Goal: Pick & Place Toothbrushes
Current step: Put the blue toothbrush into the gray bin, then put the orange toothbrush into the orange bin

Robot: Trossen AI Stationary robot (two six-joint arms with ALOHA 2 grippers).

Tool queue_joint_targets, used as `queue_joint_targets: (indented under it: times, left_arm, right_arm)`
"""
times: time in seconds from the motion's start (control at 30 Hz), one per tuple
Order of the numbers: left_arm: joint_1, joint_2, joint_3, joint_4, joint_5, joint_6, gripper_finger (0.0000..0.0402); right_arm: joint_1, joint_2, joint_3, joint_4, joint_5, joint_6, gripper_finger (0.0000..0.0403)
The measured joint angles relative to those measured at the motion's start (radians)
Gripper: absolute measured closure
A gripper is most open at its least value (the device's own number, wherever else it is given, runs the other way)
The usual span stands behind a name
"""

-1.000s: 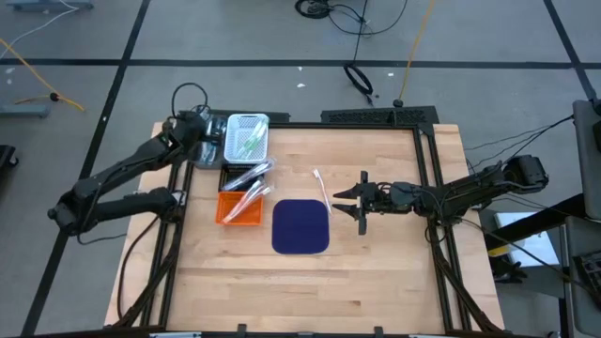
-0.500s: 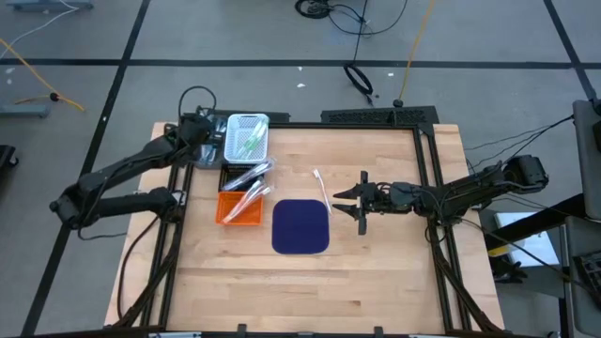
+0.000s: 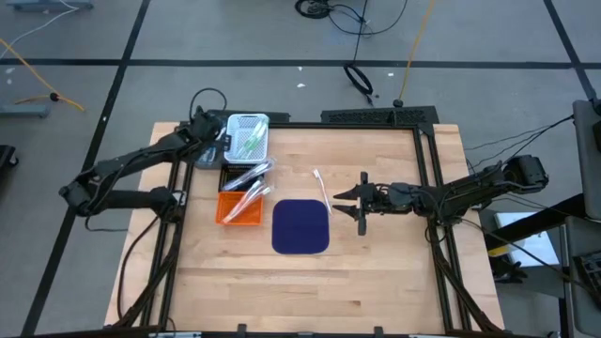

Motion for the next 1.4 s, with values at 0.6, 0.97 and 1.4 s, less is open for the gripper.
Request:
queue_joint_targets:
  times: [0.6, 0.97, 1.4]
  left_arm:
    - [0.021, 0.011, 0.000, 0.053, 0.127, 0.057, 0.0256]
    - [-0.057, -0.042, -0.001, 0.184, 0.532, 0.042, 0.0214]
    - [-0.325, -0.048, -0.001, 0.348, 0.541, 0.014, 0.0213]
  right_arm:
    - [-0.001, 0.000, 0.000, -0.070, 0.031, 0.045, 0.0273]
    - [-0.037, 0.063, 0.000, -0.181, 0.135, 0.197, 0.0273]
    - [-0.127, 0.411, 0.031, -0.014, 0.127, 0.334, 0.0273]
